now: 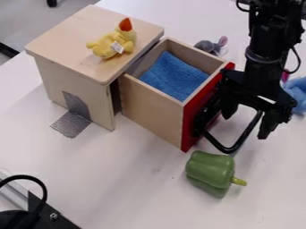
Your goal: Open the drawer
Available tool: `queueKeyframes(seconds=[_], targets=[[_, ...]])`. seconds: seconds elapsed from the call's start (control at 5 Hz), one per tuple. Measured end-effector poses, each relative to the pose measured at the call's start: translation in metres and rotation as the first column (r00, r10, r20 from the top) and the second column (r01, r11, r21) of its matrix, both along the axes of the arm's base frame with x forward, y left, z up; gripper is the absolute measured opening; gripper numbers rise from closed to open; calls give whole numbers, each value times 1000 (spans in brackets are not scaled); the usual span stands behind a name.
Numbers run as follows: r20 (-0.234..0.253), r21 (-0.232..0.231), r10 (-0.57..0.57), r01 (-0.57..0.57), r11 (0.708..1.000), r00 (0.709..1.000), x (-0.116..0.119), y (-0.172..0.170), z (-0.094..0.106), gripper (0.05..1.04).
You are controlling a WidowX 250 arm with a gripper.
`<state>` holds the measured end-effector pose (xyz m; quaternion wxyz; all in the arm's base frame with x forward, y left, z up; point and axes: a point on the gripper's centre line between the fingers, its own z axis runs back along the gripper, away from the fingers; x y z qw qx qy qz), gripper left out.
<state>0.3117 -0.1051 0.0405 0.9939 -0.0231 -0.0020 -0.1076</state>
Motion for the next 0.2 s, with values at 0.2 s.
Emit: queueKeyframes(seconds=[0.2], targets=[[0,0,0,0,1000,1000,0,0,0,1001]])
